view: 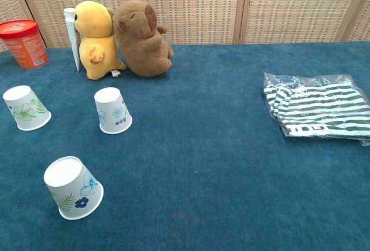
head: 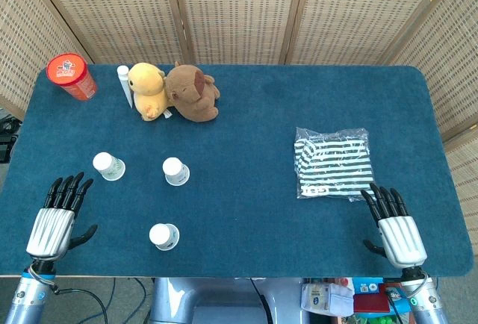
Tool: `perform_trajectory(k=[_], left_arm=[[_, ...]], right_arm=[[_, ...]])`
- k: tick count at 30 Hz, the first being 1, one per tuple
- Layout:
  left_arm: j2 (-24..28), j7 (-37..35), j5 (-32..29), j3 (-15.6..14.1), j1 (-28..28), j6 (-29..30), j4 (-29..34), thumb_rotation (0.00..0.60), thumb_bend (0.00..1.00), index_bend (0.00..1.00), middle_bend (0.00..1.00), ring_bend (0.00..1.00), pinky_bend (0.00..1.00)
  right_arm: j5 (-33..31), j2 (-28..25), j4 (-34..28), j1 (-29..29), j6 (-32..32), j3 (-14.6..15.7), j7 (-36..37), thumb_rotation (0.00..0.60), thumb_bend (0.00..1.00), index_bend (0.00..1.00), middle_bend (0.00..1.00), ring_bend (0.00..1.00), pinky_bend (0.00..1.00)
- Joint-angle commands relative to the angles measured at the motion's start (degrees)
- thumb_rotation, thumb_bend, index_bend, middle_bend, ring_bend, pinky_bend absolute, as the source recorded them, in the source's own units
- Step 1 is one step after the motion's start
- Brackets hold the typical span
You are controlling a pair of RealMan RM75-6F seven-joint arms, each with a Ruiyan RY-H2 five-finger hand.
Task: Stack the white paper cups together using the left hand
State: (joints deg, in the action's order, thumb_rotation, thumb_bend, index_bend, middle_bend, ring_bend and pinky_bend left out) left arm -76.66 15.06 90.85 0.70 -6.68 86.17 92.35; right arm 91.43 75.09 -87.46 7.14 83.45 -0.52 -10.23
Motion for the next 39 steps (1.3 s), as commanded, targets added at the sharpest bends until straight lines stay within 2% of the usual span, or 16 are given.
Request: perform_trajectory(k=[1, 32, 39], left_arm=[[-0.05, 0.04, -0.05, -0.03, -0.02, -0.08, -0.04, 0.600, 0.24, 0.04, 0.00, 0.00, 0.00], [-0.30, 0.36, 0.11, -0.27, -0.44, -0.69, 0.64, 0.600, 0.24, 0.04, 0.00, 0.00, 0.00], [-0.44, 1.61, 0.52, -1.63, -1.05, -3.05, 2.93, 0.600, 0.24, 0.06, 0.00, 0.00, 0.00]], right_arm=[[0.13, -0.10, -0.09, -0.08, 0.26, -0.01, 0.14, 0.600, 0.00, 0.00, 0.00, 0.00, 0.00], [0.07, -0.22, -0.25, -0.11, 0.03, 0.09, 0.07, 0.600, 0.00, 0.00, 0.00, 0.00, 0.00], [-0.01, -0.31, -0.38, -0.17, 0.16, 0.00, 0.16, 0.600, 0.00, 0.00, 0.00, 0.00, 0.00]])
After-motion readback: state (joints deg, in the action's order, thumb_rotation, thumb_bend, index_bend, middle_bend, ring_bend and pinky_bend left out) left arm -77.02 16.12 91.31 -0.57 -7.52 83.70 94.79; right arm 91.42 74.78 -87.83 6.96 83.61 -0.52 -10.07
